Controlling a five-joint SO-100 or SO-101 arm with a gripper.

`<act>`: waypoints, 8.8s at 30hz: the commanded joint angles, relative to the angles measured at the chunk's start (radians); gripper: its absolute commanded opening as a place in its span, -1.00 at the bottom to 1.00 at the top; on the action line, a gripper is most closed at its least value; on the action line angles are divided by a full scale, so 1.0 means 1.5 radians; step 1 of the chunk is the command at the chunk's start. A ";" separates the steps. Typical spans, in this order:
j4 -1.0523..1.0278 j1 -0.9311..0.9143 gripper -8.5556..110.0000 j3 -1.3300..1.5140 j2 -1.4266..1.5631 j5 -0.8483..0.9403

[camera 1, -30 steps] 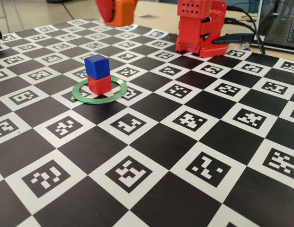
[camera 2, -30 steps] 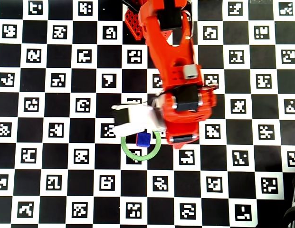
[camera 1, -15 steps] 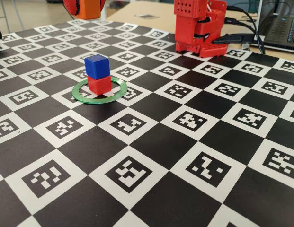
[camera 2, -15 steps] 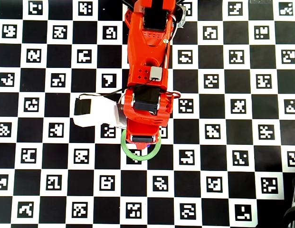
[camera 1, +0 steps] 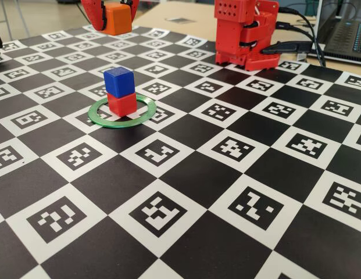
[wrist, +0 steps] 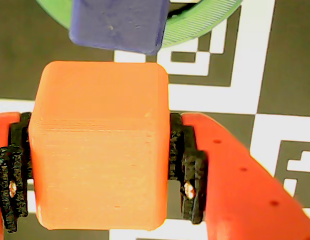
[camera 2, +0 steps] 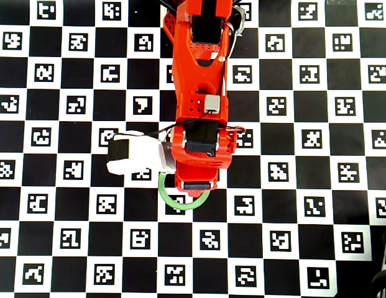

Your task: Grab the red cube then put it in the green circle then put the blue cube on top and finally the orange cube on top

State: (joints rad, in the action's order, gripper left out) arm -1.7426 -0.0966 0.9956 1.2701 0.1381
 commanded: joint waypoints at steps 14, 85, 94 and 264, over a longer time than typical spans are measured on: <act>0.032 -0.018 -0.82 0.038 0.019 -0.001; 0.165 -0.010 -0.82 0.156 0.024 -0.058; 0.169 -0.002 -0.82 0.164 0.024 -0.070; 0.257 0.048 -0.96 1.381 1.323 0.738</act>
State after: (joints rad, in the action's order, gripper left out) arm -1.3116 -0.0169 3.0311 3.2306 1.2272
